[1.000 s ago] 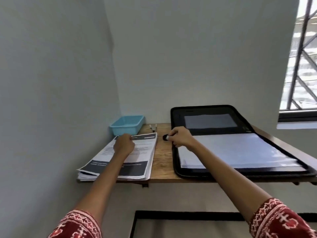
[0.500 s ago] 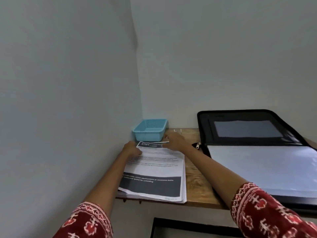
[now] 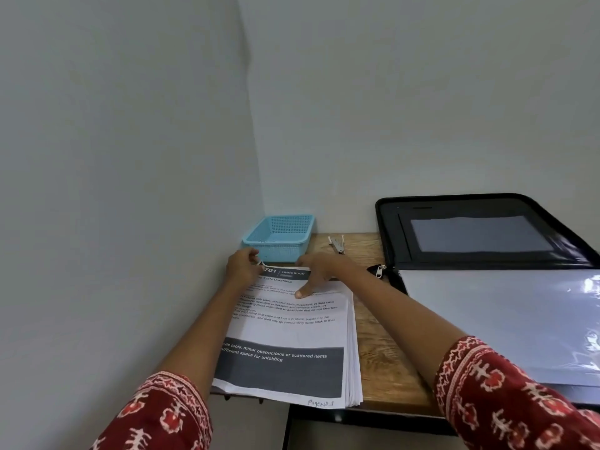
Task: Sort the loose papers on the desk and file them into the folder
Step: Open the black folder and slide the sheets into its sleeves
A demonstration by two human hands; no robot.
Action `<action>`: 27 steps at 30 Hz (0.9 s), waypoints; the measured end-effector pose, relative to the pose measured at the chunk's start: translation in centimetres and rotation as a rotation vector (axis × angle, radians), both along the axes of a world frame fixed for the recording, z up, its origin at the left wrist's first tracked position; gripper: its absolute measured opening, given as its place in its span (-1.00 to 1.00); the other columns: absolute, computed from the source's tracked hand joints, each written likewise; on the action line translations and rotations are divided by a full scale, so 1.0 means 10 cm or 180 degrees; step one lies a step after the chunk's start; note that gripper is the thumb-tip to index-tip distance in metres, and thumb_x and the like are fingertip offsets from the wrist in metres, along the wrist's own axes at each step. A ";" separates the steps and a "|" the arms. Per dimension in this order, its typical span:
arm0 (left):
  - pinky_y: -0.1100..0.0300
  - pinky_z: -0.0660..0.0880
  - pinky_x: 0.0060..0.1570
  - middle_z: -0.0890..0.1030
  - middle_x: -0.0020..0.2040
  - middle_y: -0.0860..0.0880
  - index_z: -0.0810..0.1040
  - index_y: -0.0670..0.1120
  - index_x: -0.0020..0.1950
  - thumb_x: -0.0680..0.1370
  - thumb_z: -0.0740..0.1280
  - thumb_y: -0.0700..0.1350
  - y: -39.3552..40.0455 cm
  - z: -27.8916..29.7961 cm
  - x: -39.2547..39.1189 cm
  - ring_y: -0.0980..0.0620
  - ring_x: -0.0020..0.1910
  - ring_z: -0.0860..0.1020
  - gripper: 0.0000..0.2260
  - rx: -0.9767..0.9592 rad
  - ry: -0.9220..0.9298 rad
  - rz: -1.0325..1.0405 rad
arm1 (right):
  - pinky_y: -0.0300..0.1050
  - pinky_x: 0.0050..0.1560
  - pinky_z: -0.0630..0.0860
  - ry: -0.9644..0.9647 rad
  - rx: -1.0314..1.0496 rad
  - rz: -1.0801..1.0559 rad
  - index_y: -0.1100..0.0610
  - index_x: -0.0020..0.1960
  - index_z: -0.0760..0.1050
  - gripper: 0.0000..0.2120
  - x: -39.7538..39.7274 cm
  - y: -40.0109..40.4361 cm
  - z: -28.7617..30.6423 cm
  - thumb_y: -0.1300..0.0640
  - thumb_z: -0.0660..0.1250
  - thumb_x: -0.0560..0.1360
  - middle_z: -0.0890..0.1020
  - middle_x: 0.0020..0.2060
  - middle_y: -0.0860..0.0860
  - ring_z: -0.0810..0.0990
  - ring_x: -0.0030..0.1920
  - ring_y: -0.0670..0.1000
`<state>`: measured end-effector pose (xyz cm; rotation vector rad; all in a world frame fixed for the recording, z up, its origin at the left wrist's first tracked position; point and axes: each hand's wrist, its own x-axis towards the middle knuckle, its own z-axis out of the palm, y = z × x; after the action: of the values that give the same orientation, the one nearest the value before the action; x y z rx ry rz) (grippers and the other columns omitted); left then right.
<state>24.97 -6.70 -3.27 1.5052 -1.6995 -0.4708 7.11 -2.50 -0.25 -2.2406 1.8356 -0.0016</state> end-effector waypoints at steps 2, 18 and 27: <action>0.09 0.39 0.22 0.52 0.25 -0.21 0.42 -0.27 0.34 0.47 0.41 -0.22 -0.05 -0.01 -0.02 -0.15 0.22 0.50 -0.54 0.0082 -0.0400 -0.0020 | 0.09 0.36 0.29 0.0005 -0.0001 -0.0011 0.09 0.51 0.15 -0.15 0.00 -0.01 -0.01 -0.16 0.45 0.38 0.31 0.45 0.05 0.32 0.41 0.13; 0.04 0.47 0.10 0.57 0.14 -0.14 0.55 -0.14 0.12 0.56 0.26 -0.15 -0.09 -0.11 -0.14 -0.14 0.15 0.51 -0.82 0.0058 -0.1096 0.0404 | -0.04 0.25 0.34 -0.0344 -0.0330 0.0004 0.18 0.42 0.32 -0.32 0.00 0.01 -0.01 -0.15 0.40 0.44 0.41 0.36 0.10 0.39 0.33 0.11; 0.08 0.42 0.00 0.61 0.04 -0.10 0.49 -0.07 0.11 0.52 0.27 -0.23 -0.11 -0.24 -0.14 -0.13 0.04 0.55 -0.82 -0.0356 -0.0697 0.0671 | -0.05 0.21 0.43 -0.0561 -0.0716 -0.0010 0.24 0.28 0.47 -0.51 -0.03 -0.06 -0.02 -0.05 0.38 0.48 0.52 0.23 0.13 0.48 0.21 0.10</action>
<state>23.59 -7.82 -5.66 1.6789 -1.6761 -0.1009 6.85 -3.12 -0.41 -2.2970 1.8225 -0.4124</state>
